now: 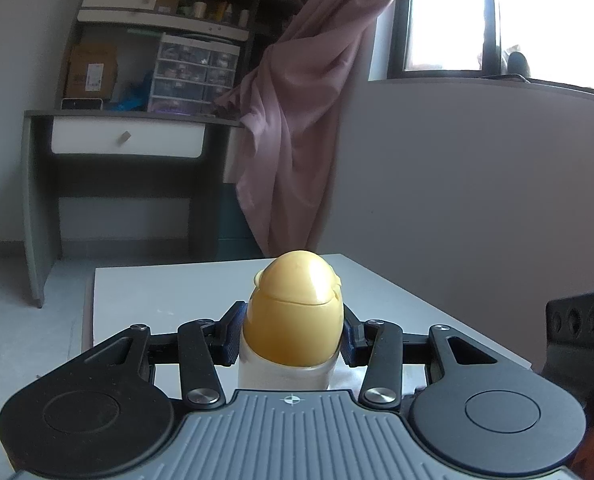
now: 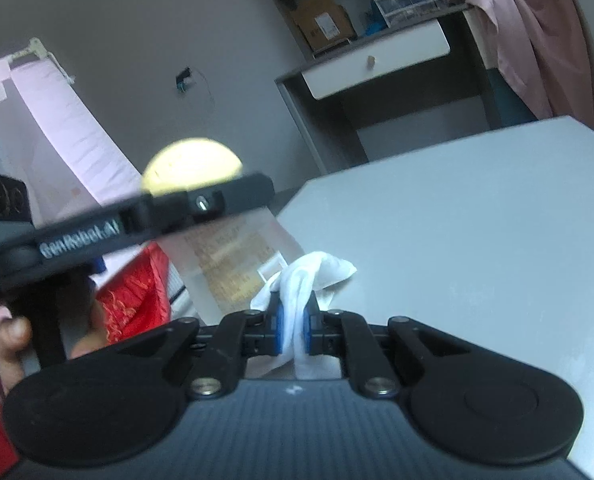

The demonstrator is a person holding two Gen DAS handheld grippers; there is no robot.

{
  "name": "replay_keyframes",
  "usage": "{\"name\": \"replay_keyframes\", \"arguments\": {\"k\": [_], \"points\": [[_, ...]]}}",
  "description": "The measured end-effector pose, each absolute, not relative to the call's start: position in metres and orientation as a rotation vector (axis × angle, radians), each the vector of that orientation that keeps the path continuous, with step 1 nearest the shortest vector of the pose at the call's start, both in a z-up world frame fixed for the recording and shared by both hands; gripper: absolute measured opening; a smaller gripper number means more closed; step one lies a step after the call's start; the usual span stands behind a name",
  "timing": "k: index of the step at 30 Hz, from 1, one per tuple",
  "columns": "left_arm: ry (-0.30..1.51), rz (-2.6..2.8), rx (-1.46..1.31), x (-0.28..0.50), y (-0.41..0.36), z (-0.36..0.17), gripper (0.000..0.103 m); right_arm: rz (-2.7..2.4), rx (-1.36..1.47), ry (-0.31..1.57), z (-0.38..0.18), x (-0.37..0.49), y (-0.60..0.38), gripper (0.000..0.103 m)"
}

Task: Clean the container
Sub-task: 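Rub the cloth along the bottle's labelled side with the right gripper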

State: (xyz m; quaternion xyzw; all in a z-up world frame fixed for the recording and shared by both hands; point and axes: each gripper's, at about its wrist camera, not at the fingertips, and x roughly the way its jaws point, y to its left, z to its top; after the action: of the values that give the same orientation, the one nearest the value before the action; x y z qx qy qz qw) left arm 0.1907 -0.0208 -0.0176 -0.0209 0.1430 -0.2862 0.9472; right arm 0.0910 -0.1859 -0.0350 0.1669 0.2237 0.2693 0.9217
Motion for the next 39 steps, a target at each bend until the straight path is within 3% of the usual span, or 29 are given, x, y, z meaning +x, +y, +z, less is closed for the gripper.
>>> {"name": "replay_keyframes", "arguments": {"k": [11,26,39], "points": [[0.291,-0.590,-0.042,0.195,-0.009,-0.020,0.046,0.565,0.337,0.367,-0.013,0.089,-0.194,0.010],[0.289,-0.588,-0.030,0.196,-0.010,-0.020,0.046,0.529,0.322,0.480,-0.044,0.099,-0.188,0.010],[0.288,-0.589,-0.028,0.194,-0.010,-0.020,0.046,0.539,0.333,0.452,-0.037,0.094,-0.190,0.010]]}}
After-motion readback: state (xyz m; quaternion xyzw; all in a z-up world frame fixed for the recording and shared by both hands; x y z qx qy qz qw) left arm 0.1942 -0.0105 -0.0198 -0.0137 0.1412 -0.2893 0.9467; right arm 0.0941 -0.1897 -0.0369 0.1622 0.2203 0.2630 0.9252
